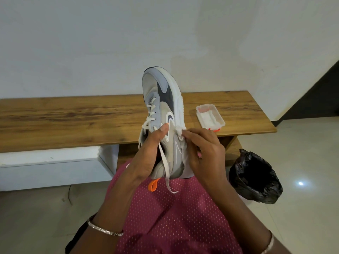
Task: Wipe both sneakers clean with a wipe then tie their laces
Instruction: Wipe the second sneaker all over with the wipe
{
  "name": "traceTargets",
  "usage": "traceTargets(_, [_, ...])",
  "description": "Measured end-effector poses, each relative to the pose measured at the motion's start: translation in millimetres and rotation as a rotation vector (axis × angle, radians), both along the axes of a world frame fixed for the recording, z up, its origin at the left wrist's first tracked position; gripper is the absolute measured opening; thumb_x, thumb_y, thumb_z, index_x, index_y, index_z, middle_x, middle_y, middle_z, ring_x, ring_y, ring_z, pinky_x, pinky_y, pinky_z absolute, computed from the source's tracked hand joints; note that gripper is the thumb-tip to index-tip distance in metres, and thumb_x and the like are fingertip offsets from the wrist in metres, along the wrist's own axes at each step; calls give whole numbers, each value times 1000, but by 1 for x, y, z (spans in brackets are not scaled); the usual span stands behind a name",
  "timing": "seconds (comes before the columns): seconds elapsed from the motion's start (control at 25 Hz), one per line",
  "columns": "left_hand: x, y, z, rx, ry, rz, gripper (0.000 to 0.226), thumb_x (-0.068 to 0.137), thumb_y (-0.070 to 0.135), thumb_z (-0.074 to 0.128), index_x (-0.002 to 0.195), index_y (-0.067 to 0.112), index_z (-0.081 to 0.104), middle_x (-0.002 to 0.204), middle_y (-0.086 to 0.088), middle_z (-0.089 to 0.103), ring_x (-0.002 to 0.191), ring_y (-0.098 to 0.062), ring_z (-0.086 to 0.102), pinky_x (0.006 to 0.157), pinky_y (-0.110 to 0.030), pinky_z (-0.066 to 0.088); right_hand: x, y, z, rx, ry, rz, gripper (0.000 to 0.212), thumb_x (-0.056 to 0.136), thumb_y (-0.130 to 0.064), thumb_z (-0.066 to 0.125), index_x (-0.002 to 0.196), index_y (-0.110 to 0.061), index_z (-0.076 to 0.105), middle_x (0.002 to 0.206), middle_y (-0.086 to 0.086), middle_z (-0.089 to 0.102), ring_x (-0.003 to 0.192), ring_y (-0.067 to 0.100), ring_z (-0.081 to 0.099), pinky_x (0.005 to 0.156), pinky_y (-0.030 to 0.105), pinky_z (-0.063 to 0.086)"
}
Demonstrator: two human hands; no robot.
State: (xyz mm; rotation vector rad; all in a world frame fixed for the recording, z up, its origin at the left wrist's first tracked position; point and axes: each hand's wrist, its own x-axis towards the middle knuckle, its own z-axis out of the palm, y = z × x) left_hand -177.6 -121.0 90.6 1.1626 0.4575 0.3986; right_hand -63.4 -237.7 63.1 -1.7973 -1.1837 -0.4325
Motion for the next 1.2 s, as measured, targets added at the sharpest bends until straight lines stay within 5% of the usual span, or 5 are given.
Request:
traceTargets(0.28, [0, 5, -6, -76, -10, 100, 112, 49, 77, 83, 142, 23, 53, 128, -11, 70, 121, -29, 65, 110, -56, 44, -14, -32, -14, -77, -4, 1, 23, 88, -12, 67, 110, -11, 73, 106, 0, 70, 100, 12, 61, 80, 31, 56])
traceTargets(0.56, [-4, -2, -5, 39, -38, 17, 91, 74, 71, 72, 141, 12, 54, 133, -20, 65, 128, -34, 60, 114, -57, 39, 0, 9, 11, -65, 37, -16, 18, 93, -10, 60, 103, -12, 74, 96, -3, 74, 90, 15, 63, 73, 40, 53])
traceTargets(0.92, [-4, 9, -16, 7, -42, 78, 101, 66, 76, 76, 147, 22, 49, 140, -10, 62, 132, -27, 57, 115, -55, 38, -16, -20, 2, -208, 152, -25, 22, 87, -3, 66, 102, -19, 67, 96, -11, 69, 89, 9, 56, 71, 39, 53])
traceTargets(1.2, [-2, -1, -14, 51, -59, 16, 96, 73, 73, 72, 145, 14, 50, 139, -16, 61, 134, -30, 55, 117, -55, 35, 3, 14, 19, -78, 191, -5, 19, 88, -5, 67, 103, -16, 74, 95, -8, 73, 85, 13, 66, 70, 39, 56])
